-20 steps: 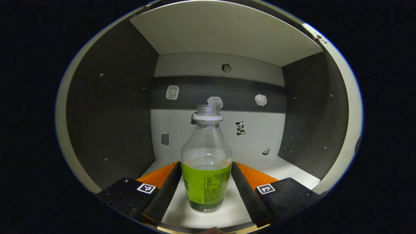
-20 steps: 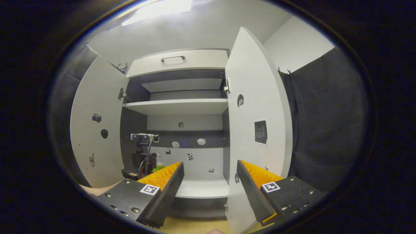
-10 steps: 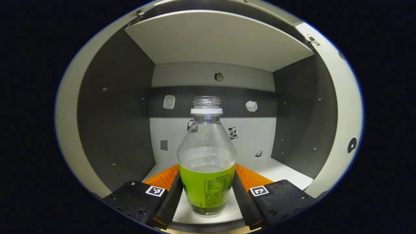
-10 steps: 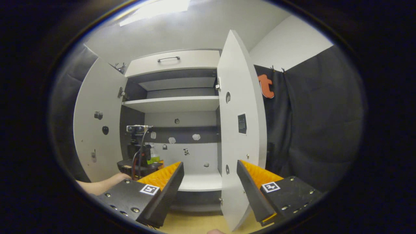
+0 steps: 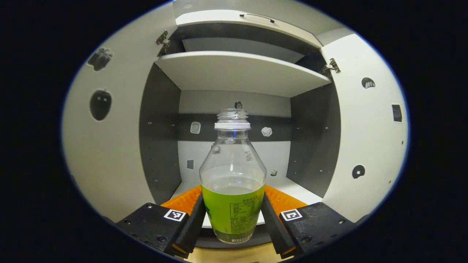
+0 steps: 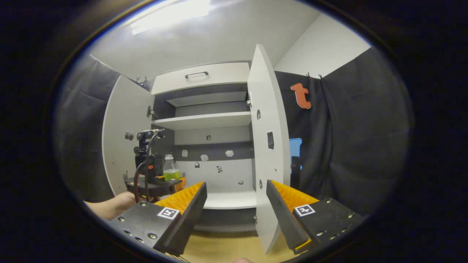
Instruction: Grasp the bottle in the cabinet with the left hand and place it on the coaster, then close the right door with the right hand and the left door with the left hand.
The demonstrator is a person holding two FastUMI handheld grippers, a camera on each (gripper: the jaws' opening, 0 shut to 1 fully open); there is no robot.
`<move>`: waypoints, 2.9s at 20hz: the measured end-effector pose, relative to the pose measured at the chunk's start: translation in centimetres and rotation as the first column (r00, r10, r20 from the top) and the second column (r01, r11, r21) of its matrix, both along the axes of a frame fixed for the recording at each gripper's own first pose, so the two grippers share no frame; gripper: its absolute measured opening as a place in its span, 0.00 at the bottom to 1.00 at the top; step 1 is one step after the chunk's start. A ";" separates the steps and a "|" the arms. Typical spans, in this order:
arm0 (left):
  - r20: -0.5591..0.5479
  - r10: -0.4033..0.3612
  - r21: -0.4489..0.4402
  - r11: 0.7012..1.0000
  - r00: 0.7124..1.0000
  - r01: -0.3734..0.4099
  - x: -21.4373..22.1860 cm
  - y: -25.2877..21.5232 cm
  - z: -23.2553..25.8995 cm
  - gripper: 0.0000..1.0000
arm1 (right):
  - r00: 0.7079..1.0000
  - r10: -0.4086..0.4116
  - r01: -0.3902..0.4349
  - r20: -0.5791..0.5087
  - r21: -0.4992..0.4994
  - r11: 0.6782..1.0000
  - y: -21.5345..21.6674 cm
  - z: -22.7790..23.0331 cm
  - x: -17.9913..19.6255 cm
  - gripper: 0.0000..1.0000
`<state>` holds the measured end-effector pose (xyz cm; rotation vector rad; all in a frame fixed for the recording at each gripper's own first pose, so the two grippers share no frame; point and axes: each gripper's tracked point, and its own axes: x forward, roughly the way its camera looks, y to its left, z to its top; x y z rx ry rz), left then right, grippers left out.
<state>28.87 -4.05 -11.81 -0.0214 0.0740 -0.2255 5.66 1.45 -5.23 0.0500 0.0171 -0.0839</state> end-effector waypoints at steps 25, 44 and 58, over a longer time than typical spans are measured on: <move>-0.109 -0.226 -0.073 0.973 0.968 0.218 -23.0 -4.6 -15.3 0.80 | 0.990 0.127 -0.125 -0.058 0.042 0.991 2.9 -2.9 -4.5 0.99; -0.133 -0.443 0.053 0.890 0.886 0.453 -26.9 -11.4 -31.9 0.82 | 0.984 0.162 -0.157 -0.074 0.058 0.986 2.6 -8.3 -1.7 0.99; -0.203 -0.588 0.036 0.794 0.783 0.606 -27.9 -11.4 -29.3 0.82 | 0.993 0.048 -0.042 -0.109 0.058 0.997 -0.2 -9.6 -0.1 0.99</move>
